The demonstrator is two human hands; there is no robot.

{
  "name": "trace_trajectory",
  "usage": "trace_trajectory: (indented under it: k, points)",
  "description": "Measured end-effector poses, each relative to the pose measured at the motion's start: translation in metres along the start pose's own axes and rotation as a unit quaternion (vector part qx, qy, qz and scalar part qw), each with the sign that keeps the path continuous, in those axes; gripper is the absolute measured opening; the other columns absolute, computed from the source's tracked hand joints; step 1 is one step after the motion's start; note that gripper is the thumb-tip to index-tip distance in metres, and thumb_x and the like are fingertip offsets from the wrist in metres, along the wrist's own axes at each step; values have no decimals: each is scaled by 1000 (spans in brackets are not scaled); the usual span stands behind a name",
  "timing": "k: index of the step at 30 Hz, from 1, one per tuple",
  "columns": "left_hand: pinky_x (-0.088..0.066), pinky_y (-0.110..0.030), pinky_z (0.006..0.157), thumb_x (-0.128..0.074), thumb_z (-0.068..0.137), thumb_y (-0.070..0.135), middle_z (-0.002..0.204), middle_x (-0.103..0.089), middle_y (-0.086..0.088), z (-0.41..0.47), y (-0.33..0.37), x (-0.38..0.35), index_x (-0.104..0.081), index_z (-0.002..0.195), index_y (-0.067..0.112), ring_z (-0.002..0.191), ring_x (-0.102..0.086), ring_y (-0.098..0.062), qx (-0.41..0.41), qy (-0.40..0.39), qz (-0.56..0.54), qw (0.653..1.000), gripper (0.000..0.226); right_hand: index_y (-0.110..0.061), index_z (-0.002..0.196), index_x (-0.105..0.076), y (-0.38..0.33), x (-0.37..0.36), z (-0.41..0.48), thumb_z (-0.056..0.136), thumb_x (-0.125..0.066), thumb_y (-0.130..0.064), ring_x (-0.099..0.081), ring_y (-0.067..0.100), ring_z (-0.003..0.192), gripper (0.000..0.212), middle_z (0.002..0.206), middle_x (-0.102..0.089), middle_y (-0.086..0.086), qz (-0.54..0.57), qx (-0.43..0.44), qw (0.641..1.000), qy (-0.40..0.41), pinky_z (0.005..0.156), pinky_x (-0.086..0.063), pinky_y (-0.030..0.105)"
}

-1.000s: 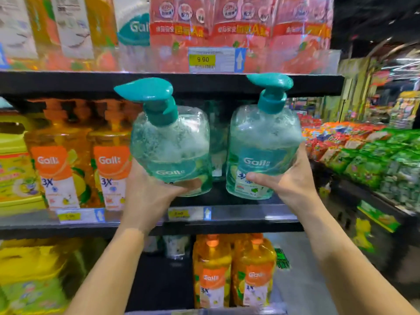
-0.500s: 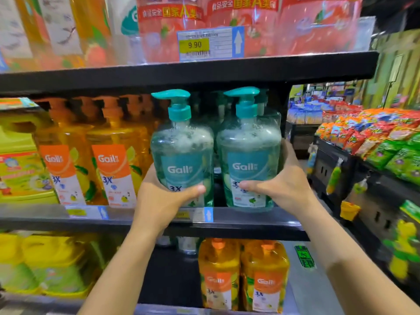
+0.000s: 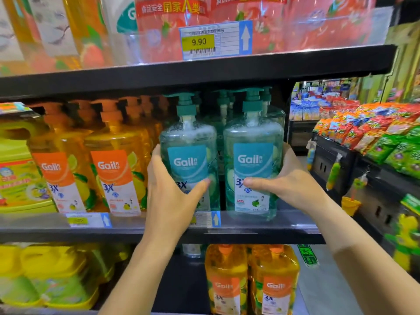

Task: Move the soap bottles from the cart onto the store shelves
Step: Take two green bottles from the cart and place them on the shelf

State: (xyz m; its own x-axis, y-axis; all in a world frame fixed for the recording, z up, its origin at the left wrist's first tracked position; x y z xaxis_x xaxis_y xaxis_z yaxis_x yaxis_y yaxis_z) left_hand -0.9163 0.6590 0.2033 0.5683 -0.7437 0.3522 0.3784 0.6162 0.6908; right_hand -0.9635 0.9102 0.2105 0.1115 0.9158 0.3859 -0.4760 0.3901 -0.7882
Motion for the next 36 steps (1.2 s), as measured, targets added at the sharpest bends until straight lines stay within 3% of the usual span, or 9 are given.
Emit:
trace_trajectory:
  k: [2,6,10,15,20,25,28,33,36]
  points:
    - [-18,-24,119,-84,83,41,166,-20,1,-1,21,9,-17,163,21,152,-18,-15,-78,62,87,991,107,-29,158,-14,-8,3,-2,53,-91,-61,-28,-4,146,134,158,-30,-11,-43,31,998,24,122,-27,25]
    - [-28,-42,119,-79,85,44,164,-29,-18,-5,52,5,-39,159,17,143,-28,-35,-237,129,218,938,88,-30,161,-6,-20,3,-4,64,-96,-36,6,-46,112,133,141,-11,-21,-111,72,989,63,92,-6,-15]
    - [-37,-50,113,-80,82,49,161,-35,-18,7,47,-4,-48,154,22,139,-32,-36,-241,115,295,917,83,-29,156,-18,-26,5,-2,62,-97,-42,-30,1,133,124,134,-26,-12,-150,81,981,89,114,-27,16]
    - [-42,-51,111,-81,83,46,153,-44,-20,23,35,-7,-49,152,19,139,-34,-38,-213,103,328,914,81,-24,149,-23,-27,-4,15,63,-95,-48,-33,6,123,115,129,-28,-10,-197,36,978,58,98,-33,25]
    - [-48,-54,105,-80,85,40,137,-54,-29,47,22,-13,-53,143,8,132,-46,-47,-189,81,364,908,71,-26,160,-6,-32,-14,42,61,-93,-55,-33,29,148,135,158,-31,11,-251,-49,966,30,116,-35,42]
    - [-43,-47,104,-71,90,51,133,-50,-21,65,22,-22,-45,140,12,130,-42,-42,-129,13,409,903,68,5,139,-44,-34,-29,62,66,-88,-60,-36,31,147,107,165,-25,17,-329,-53,943,6,109,-45,40]
    - [-26,-37,115,-44,103,60,147,-35,-13,71,20,-25,-27,148,19,141,-25,-35,-89,-15,430,899,63,2,155,-26,-32,-38,69,70,-85,-63,-25,28,154,122,170,-6,16,-343,-46,938,-14,113,-39,39]
    - [-28,-39,113,-45,102,61,144,-42,-15,74,20,-29,-37,144,18,136,-32,-36,-75,-29,435,897,61,-10,161,13,-33,-41,71,71,-85,-60,-9,26,158,142,169,-4,17,-317,-20,948,2,119,-35,45]
    - [-27,-39,115,-45,102,61,147,-39,-15,74,18,-31,-34,146,18,137,-30,-35,-61,-35,437,897,62,-1,160,-12,-26,-43,72,70,-84,-63,-10,26,158,131,170,-3,14,-322,-34,946,-10,118,-37,46]
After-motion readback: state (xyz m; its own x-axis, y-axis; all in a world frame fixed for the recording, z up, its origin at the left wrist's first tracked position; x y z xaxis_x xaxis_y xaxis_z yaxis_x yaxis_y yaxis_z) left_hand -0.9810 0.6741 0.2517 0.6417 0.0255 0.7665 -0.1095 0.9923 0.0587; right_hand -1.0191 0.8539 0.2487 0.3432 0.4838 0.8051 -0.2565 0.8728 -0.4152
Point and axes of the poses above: each hand's wrist, its own z-axis towards the middle knuckle, its own x-axis out of the back of the hand, y = z × x, the point moved 7 cm from there along z, towards the middle knuckle
